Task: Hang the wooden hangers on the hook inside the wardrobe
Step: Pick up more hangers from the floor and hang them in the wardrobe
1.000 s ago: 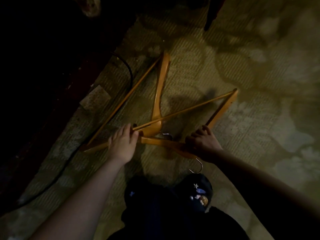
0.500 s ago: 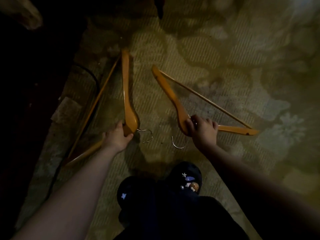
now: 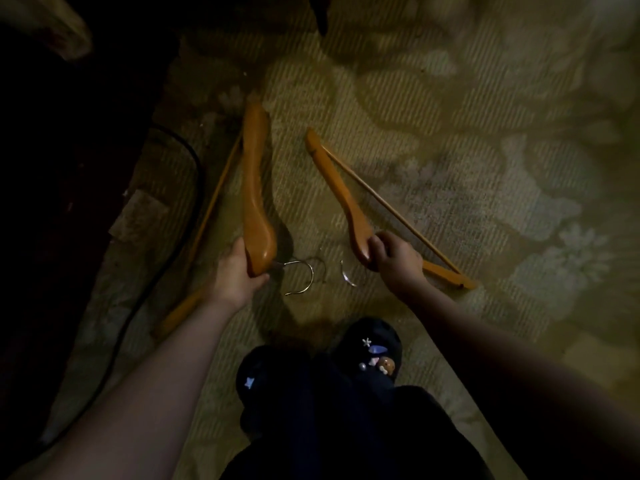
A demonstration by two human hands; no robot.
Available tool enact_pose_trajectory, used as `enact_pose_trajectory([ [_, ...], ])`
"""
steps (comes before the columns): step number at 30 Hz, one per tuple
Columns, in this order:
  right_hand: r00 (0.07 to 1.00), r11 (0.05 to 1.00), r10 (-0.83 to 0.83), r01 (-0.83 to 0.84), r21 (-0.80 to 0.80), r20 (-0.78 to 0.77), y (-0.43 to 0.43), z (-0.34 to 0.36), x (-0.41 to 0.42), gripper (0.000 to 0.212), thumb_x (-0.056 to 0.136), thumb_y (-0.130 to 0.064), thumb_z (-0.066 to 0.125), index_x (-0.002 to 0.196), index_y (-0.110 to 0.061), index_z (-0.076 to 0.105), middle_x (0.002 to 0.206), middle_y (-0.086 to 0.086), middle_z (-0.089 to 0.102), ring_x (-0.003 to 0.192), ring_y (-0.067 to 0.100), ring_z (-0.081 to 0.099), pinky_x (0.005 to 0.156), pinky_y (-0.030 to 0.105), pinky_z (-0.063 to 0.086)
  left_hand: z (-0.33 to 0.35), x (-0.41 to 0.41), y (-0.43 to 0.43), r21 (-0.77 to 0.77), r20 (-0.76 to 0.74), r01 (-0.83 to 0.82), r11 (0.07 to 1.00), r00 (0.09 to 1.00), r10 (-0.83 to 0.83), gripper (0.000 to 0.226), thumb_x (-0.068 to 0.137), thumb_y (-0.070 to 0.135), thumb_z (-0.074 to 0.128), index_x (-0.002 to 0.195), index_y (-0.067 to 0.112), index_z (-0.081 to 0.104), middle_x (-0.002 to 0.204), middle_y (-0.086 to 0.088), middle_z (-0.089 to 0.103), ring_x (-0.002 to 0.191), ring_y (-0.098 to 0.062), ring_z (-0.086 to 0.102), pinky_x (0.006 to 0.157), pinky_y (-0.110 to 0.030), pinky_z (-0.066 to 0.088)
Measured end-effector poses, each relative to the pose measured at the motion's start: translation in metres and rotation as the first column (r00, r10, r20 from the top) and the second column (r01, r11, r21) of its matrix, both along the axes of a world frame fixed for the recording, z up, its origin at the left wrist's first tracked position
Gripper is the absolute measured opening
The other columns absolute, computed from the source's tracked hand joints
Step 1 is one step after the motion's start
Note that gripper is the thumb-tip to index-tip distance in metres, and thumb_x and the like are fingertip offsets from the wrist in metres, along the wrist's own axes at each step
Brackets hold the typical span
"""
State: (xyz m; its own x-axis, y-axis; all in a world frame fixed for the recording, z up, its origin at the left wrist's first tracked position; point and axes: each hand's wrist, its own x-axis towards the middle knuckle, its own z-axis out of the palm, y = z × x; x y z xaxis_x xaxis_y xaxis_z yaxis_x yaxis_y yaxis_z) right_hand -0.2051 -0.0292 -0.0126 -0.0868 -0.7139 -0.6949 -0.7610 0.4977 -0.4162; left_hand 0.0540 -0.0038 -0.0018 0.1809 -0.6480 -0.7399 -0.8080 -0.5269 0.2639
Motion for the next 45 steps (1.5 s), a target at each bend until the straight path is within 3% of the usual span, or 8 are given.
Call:
enact_pose_trajectory([
  [6, 0.990, 0.993, -0.090, 0.081, 0.083, 0.105, -0.003, 0.059, 0.003, 0.031, 0.098, -0.037, 0.031, 0.086, -0.021, 0.055, 0.071, -0.004, 0.053, 0.073, 0.019, 0.054, 0.079, 0.039, 0.046, 0.079, 0.002, -0.002, 0.110, -0.318, -0.159, 0.981, 0.930, 0.186, 0.061, 0.076, 0.024, 0.074, 0.129, 0.014, 0.044, 0.108, 0.000, 0.056, 0.105, -0.017, 0.050, 0.093, -0.034, 0.040],
  [12, 0.989, 0.984, -0.046, 0.022, 0.176, 0.138, 0.005, 0.138, 0.007, 0.045, 0.096, -0.049, 0.025, 0.100, -0.019, 0.058, 0.092, 0.006, 0.060, 0.090, 0.025, 0.057, 0.091, 0.044, 0.043, 0.167, -0.001, 0.016, 0.268, -0.437, -0.423, 0.866, 0.747, 0.501, 0.011, 0.080, 0.024, 0.068, 0.088, 0.024, 0.060, 0.083, 0.006, 0.063, 0.080, -0.010, 0.060, 0.073, -0.026, 0.045],
  [17, 0.972, 0.938, -0.009, -0.073, 0.340, 0.233, 0.012, 0.227, 0.013, 0.043, 0.083, -0.055, 0.031, 0.087, -0.024, 0.060, 0.101, 0.016, 0.053, 0.092, 0.027, 0.050, 0.084, 0.038, 0.041, 0.245, 0.015, 0.041, 0.422, -0.456, -0.569, 0.706, 0.539, 0.708, 0.005, 0.084, 0.015, 0.063, 0.086, 0.011, 0.062, 0.067, -0.004, 0.061, 0.058, -0.014, 0.059, 0.054, -0.023, 0.052],
  [21, 0.939, 0.893, 0.068, -0.209, 0.400, 0.338, 0.009, 0.302, 0.014, 0.049, 0.078, -0.028, 0.045, 0.117, 0.001, 0.057, 0.100, 0.015, 0.055, 0.081, 0.018, 0.053, 0.067, 0.021, 0.045, 0.308, 0.033, 0.055, 0.468, -0.489, -0.522, 0.713, 0.519, 0.701, 0.003, 0.086, 0.010, 0.060, 0.084, 0.011, 0.061, 0.063, -0.001, 0.063, 0.053, -0.010, 0.058, 0.051, -0.018, 0.050],
  [27, 0.896, 0.837, 0.280, -0.404, 0.369, 0.345, 0.022, 0.410, 0.024, 0.046, 0.082, -0.005, 0.059, 0.126, -0.013, 0.050, 0.107, 0.002, 0.057, 0.100, 0.016, 0.055, 0.089, 0.031, 0.048, 0.404, 0.054, 0.081, 0.410, -0.510, -0.569, 0.713, 0.505, 0.696, 0.006, 0.085, 0.012, 0.063, 0.079, 0.011, 0.065, 0.063, 0.000, 0.068, 0.050, -0.008, 0.060, 0.051, -0.018, 0.049],
  [30, 0.902, 0.831, 0.343, -0.421, 0.363, 0.261, 0.032, 0.461, 0.032, 0.060, 0.079, -0.017, 0.068, 0.134, -0.009, 0.044, 0.125, 0.008, 0.054, 0.114, 0.022, 0.053, 0.098, 0.036, 0.045, 0.454, 0.059, 0.100, 0.409, -0.521, -0.611, 0.678, 0.454, 0.723, 0.014, 0.087, 0.009, 0.059, 0.073, 0.010, 0.063, 0.055, 0.000, 0.067, 0.044, -0.006, 0.058, 0.046, -0.017, 0.047],
  [38, 0.866, 0.834, 0.466, -0.498, 0.237, 0.181, 0.057, 0.577, 0.065, 0.042, 0.081, -0.027, 0.069, 0.113, -0.004, 0.052, 0.093, 0.001, 0.053, 0.073, 0.005, 0.049, 0.056, 0.010, 0.040, 0.557, 0.092, 0.165, 0.374, -0.563, -0.641, 0.670, 0.417, 0.713, 0.005, 0.084, 0.013, 0.062, 0.089, 0.013, 0.062, 0.075, -0.004, 0.062, 0.063, -0.013, 0.057, 0.063, -0.023, 0.047],
  [45, 0.883, 0.824, 0.412, -0.467, 0.322, 0.228, 0.063, 0.631, 0.078, 0.034, 0.086, -0.043, 0.058, 0.106, -0.016, 0.057, 0.090, 0.001, 0.058, 0.080, 0.014, 0.056, 0.075, 0.026, 0.047, 0.609, 0.097, 0.223, 0.343, -0.555, -0.737, 0.582, 0.341, 0.759, 0.016, 0.086, 0.018, 0.061, 0.100, 0.010, 0.062, 0.077, -0.004, 0.061, 0.070, -0.016, 0.056, 0.069, -0.027, 0.045],
])
